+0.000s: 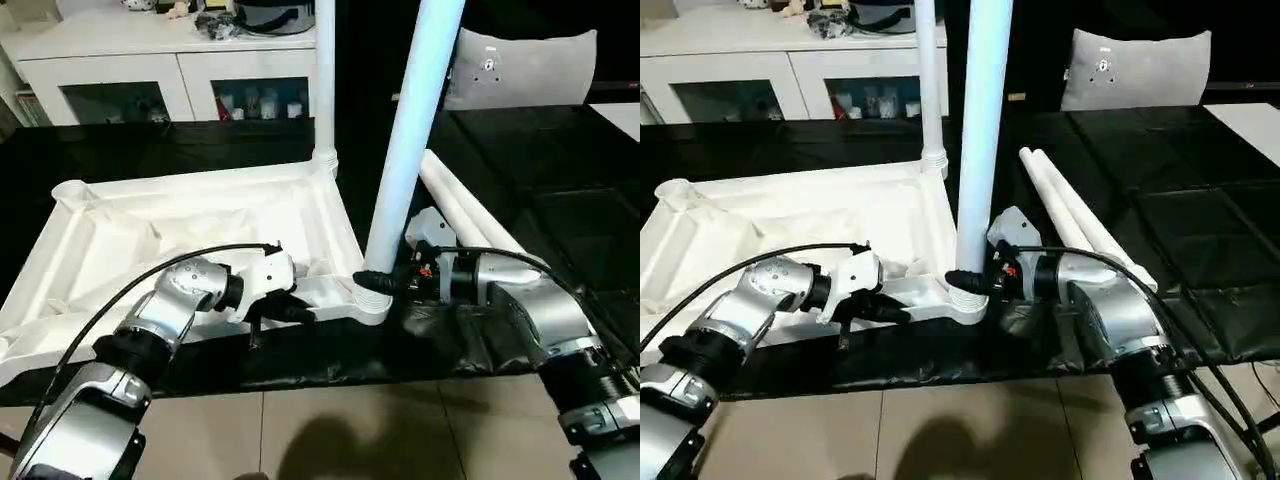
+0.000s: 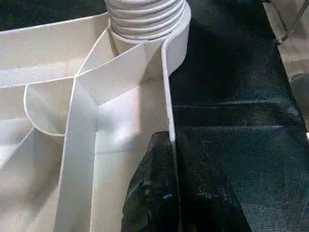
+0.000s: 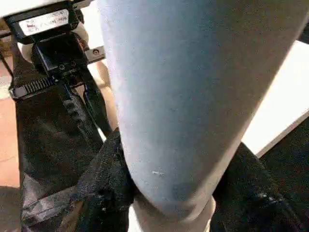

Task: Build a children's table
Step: Insert table leg to table base

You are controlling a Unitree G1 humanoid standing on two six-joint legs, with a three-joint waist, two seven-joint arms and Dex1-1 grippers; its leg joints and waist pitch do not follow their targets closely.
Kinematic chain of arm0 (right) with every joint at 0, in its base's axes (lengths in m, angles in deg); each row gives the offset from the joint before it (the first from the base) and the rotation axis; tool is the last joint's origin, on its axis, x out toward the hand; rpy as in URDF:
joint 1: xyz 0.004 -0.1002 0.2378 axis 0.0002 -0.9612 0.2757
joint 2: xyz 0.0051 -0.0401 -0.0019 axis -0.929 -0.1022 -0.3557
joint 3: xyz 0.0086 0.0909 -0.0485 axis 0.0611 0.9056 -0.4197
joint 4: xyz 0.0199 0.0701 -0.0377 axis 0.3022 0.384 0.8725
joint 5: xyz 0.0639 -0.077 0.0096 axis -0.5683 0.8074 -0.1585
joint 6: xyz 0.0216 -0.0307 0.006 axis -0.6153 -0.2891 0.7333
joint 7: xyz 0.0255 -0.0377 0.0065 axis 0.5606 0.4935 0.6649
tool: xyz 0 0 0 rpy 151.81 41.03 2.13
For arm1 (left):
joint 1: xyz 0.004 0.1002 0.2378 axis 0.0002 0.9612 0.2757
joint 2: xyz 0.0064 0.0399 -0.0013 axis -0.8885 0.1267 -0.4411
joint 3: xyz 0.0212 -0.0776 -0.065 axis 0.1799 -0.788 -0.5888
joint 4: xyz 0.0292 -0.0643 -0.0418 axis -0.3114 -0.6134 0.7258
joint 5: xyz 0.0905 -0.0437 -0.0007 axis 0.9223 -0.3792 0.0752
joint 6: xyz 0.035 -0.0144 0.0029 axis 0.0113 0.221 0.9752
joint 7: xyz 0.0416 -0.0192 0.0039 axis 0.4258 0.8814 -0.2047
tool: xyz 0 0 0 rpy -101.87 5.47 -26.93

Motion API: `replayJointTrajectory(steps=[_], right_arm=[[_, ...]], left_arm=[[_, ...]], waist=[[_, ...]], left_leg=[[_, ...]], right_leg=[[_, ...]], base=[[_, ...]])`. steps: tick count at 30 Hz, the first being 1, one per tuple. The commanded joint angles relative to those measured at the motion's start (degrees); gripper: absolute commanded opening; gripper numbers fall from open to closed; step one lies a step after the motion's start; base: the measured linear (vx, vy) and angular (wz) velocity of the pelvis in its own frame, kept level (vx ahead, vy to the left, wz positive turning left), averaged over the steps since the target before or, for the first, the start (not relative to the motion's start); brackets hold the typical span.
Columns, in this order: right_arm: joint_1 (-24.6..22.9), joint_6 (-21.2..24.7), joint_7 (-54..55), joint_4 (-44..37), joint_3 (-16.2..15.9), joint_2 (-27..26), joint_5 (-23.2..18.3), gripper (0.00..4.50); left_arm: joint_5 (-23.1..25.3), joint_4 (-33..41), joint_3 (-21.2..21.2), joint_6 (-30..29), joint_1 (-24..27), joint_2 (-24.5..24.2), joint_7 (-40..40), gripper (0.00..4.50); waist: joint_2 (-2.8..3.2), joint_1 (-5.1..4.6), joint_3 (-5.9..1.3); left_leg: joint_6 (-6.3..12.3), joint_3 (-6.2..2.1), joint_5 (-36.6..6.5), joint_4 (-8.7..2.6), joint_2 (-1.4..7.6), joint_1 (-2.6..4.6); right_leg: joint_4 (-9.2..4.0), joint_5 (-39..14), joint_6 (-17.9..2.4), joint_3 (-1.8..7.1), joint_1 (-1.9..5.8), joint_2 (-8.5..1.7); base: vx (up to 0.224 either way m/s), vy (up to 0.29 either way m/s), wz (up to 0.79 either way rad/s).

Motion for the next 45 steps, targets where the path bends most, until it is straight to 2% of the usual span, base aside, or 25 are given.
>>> replayJointTrajectory(steps=[1,5,6,8,9,11,13,14,15,16,17,18,20,21,23,26,28,30,31,39,40,41,42,44,45], right_arm=[[-3.36,4.32,1.38,3.87,-4.20,-0.40,4.16,1.88],[-3.30,7.42,9.91,4.62,-1.85,-2.97,5.19,1.88],[-2.32,10.69,18.48,6.19,1.21,-6.18,5.36,1.88],[-1.29,12.29,24.37,7.74,3.51,-8.65,5.26,1.88],[-0.46,12.64,27.11,8.93,4.57,-10.06,5.12,1.88],[1.14,12.75,31.16,11.29,6.10,-12.15,4.77,1.88],[4.76,11.40,38.48,16.82,7.90,-15.62,4.81,1.88],[5.05,11.29,39.09,17.27,8.03,-15.88,4.84,1.88],[6.81,10.39,42.53,19.96,8.77,-17.33,4.90,1.88],[7.87,10.02,44.19,21.48,9.36,-18.21,4.86,1.88],[8.21,9.91,44.72,21.96,9.56,-18.50,4.84,1.88],[9.69,9.19,47.13,24.01,10.54,-19.70,4.72,1.88],[10.46,8.38,47.88,25.10,10.73,-20.19,4.89,1.88],[10.53,7.68,47.83,25.34,10.63,-20.25,5.11,1.88],[10.58,6.56,47.64,25.69,10.52,-20.34,5.32,1.88],[11.09,4.33,47.58,27.28,10.62,-20.49,5.52,1.88],[11.12,2.10,45.55,28.10,11.41,-20.26,4.42,2.44],[11.07,1.03,44.27,28.31,11.91,-20.12,3.97,2.44],[10.80,0.69,43.32,28.10,11.83,-19.81,4.09,2.76],[5.34,-1.81,33.10,20.04,9.06,-14.81,3.99,3.33],[4.69,-2.10,31.86,19.04,8.74,-14.20,4.00,3.43],[3.14,-3.27,29.14,16.54,8.45,-12.68,3.68,3.55],[2.09,-4.12,27.35,14.84,8.27,-11.71,3.45,3.65],[0.11,-6.47,23.63,11.92,8.37,-9.75,2.50,3.78],[-1.05,-9.34,21.05,10.75,8.60,-7.98,2.24,3.86]], left_arm=[[0.64,1.53,0.25,-0.71,-1.22,-0.38,-0.63,0.00],[-0.07,4.44,-1.08,-6.68,0.78,-0.34,2.31,0.00],[-0.82,8.90,-2.13,-11.93,3.10,0.22,4.98,0.00],[-0.96,12.47,-2.89,-15.87,4.72,1.05,7.80,0.00],[-1.36,14.90,-3.51,-18.56,5.61,2.13,9.66,0.00],[-1.80,18.43,-4.10,-21.89,6.74,3.88,12.01,0.00],[-1.40,23.23,-4.75,-26.76,7.52,8.36,17.79,0.00],[-1.32,23.57,-4.78,-27.13,7.53,8.74,18.29,0.00],[-0.87,25.12,-4.97,-28.99,7.38,11.22,21.36,0.00],[-0.38,25.87,-4.78,-29.58,7.15,12.53,23.19,0.00],[-0.21,26.11,-4.70,-29.75,7.08,12.93,23.78,0.00],[0.59,26.55,-4.51,-29.79,6.58,14.48,26.57,0.00],[1.10,26.75,-4.37,-29.23,6.35,14.69,28.02,0.00],[1.19,27.21,-4.30,-29.32,6.56,14.39,28.08,0.00],[1.44,27.73,-4.21,-29.33,6.90,13.87,28.04,0.00],[2.01,28.91,-4.00,-30.03,7.59,13.08,27.96,0.00],[2.67,29.09,-3.53,-29.45,8.25,11.35,27.04,0.00],[2.94,28.83,-3.49,-29.04,8.48,10.64,26.83,0.00],[2.85,28.40,-3.71,-28.75,8.42,10.18,26.70,0.00],[2.36,23.96,-4.26,-25.63,6.92,7.77,25.47,0.00],[2.25,23.68,-4.26,-25.48,6.85,7.49,25.25,0.00],[2.34,22.99,-3.92,-24.91,6.78,6.74,24.41,0.00],[2.41,22.54,-3.69,-24.49,6.78,6.16,23.78,0.00],[2.62,21.54,-3.28,-23.38,6.73,5.07,22.45,0.00],[2.74,20.83,-3.00,-22.11,6.71,4.19,20.96,0.00]], waist=[[-0.05,-0.34,-1.89],[0.04,-0.86,-1.68],[0.09,-1.04,-1.63],[0.17,-2.06,-1.46],[0.03,-2.99,-1.36],[0.23,-3.95,-1.41],[-0.33,-4.82,-1.33],[0.26,-5.19,-1.28],[0.12,-5.66,-1.40],[0.46,-5.74,-1.30],[0.29,-6.15,-1.31],[-0.37,-6.21,-1.36],[-0.42,-6.28,-1.29],[-0.98,-6.27,-1.34],[-0.68,-6.02,-1.47],[-0.44,-5.74,-2.04],[-0.55,-5.45,-2.43],[-0.24,-5.07,-2.41],[-0.38,-4.88,-2.56],[-0.57,-2.22,-3.12],[-0.12,-1.85,-3.36],[-0.41,-1.82,-3.36],[0.13,-1.46,-3.36],[-0.09,-1.32,-3.31],[0.50,-1.21,-3.26]], left_leg=[[-1.36,-1.62,-25.18,-5.07,2.80,0.85],[-2.26,-1.87,-27.18,-5.30,2.69,0.94],[-2.46,-1.98,-27.78,-5.31,2.65,0.99],[-3.39,-2.40,-29.63,-5.47,2.52,0.86],[-3.40,-2.66,-31.76,-5.33,2.27,1.02],[-3.50,-2.93,-32.78,-5.50,2.34,0.70],[-3.40,-3.08,-34.21,-5.42,2.29,0.85],[-3.31,-3.30,-35.26,-5.41,2.09,0.95],[-3.08,-3.35,-35.94,-5.44,2.09,0.96],[-3.20,-3.51,-36.54,-5.62,2.23,0.77],[-3.06,-3.60,-37.04,-5.73,2.19,0.46],[-2.57,-3.48,-36.53,-5.52,2.02,0.62],[-1.91,-3.34,-35.17,-5.42,1.85,0.31],[-1.65,-3.23,-34.53,-5.40,1.84,0.14],[-1.44,-3.14,-33.25,-5.40,1.93,0.13],[-1.32,-2.74,-29.00,-5.57,2.25,-0.55],[-0.56,-2.26,-23.78,-5.39,2.28,-1.16],[0.34,-1.64,-22.93,-5.03,2.25,-0.54],[0.38,-1.51,-22.16,-4.89,2.28,-0.53],[2.87,-1.01,-11.36,-4.39,2.32,-0.80],[3.19,-1.01,-9.16,-4.13,2.28,-0.69],[3.61,-0.97,-8.18,-4.06,2.28,-0.91],[4.66,-1.02,-6.75,-3.83,2.11,-0.95],[5.10,-0.90,-7.39,-3.78,2.19,-0.94],[5.04,-1.07,-8.22,-3.88,2.27,-0.94]], right_leg=[[-6.18,-31.99,-7.77,2.54,0.60,-4.93],[-6.26,-34.21,-7.37,2.45,0.28,-4.92],[-6.35,-35.18,-6.97,2.38,0.17,-4.91],[-6.38,-37.71,-6.32,2.06,-0.01,-4.94],[-7.01,-40.56,-4.76,1.65,-0.33,-4.89],[-6.86,-39.90,-4.55,1.49,-0.01,-4.93],[-7.16,-39.96,-4.76,1.13,-0.38,-4.93],[-7.52,-40.10,-4.32,0.62,-0.30,-4.72],[-7.73,-38.15,-4.45,0.38,-0.12,-4.71],[-7.61,-37.04,-4.74,0.25,0.00,-4.76],[-7.60,-35.17,-4.96,-0.11,0.25,-4.74],[-7.75,-35.36,-5.03,-0.14,0.07,-4.91],[-7.89,-36.06,-4.97,-0.05,0.12,-5.19],[-7.97,-36.48,-4.77,-0.04,0.16,-5.23],[-7.80,-35.62,-4.93,0.28,0.06,-5.38],[-6.78,-26.36,-7.92,0.87,0.54,-5.19],[-5.89,-18.56,-10.32,1.17,1.01,-5.11],[-6.21,-18.34,-11.67,1.12,0.67,-5.00],[-6.12,-17.37,-12.08,1.21,0.69,-5.02],[-4.78,-7.30,-13.35,1.17,1.82,-4.71],[-4.30,-3.87,-14.33,1.10,1.95,-4.62],[-4.20,-2.01,-14.54,1.11,2.11,-4.64],[-3.73,0.61,-15.28,0.93,2.23,-4.46],[-4.03,0.15,-15.29,0.95,2.31,-4.57],[-3.98,-0.91,-15.44,0.92,2.39,-4.69]], base=[[0.000,0.000,0.00],[0.000,0.000,0.00],[0.000,0.000,0.00],[0.000,0.000,0.00],[0.000,0.000,0.00],[0.000,0.000,0.00],[0.000,0.000,0.00],[0.000,0.000,0.00],[0.000,0.000,0.00],[0.000,0.000,0.00],[0.000,0.000,0.00],[0.000,0.000,0.00],[0.000,0.000,0.00],[0.000,0.000,0.00],[0.000,0.000,0.00],[0.000,0.000,0.00],[0.000,0.000,0.00],[0.000,0.000,0.00],[0.000,0.000,0.00],[0.000,0.000,0.00],[0.000,0.000,0.00],[0.054,0.000,0.01],[0.000,0.000,0.00],[0.000,0.000,0.00],[0.000,0.000,0.00]])
